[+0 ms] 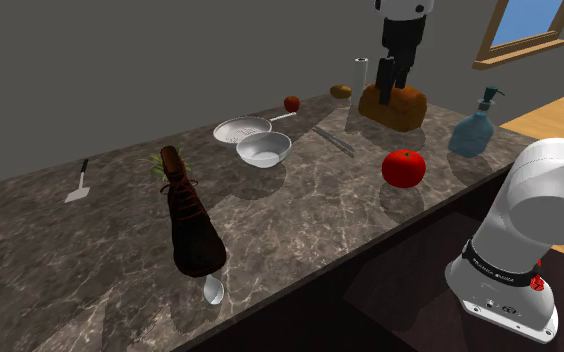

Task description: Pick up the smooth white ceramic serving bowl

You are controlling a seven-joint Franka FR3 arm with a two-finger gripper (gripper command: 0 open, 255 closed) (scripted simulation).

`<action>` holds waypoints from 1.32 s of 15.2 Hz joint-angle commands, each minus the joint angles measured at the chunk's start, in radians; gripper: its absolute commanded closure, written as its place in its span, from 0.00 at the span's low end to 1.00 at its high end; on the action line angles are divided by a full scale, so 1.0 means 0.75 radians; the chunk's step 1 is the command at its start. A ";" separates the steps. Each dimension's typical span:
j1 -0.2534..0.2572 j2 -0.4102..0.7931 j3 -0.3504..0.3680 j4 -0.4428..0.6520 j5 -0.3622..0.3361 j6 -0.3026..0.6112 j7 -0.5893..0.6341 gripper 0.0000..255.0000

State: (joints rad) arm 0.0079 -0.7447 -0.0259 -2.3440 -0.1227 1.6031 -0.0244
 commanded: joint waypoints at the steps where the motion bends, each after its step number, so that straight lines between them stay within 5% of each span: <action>1: 0.000 0.000 0.000 0.000 0.000 0.000 0.000 0.00; 10: 0.036 0.375 0.107 0.098 0.037 0.287 0.160 0.00; 20: 0.063 0.848 0.204 0.377 -0.007 0.490 0.336 0.00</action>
State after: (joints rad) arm 0.0539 -0.1484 0.1221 -2.0932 -0.1221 1.9619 0.2162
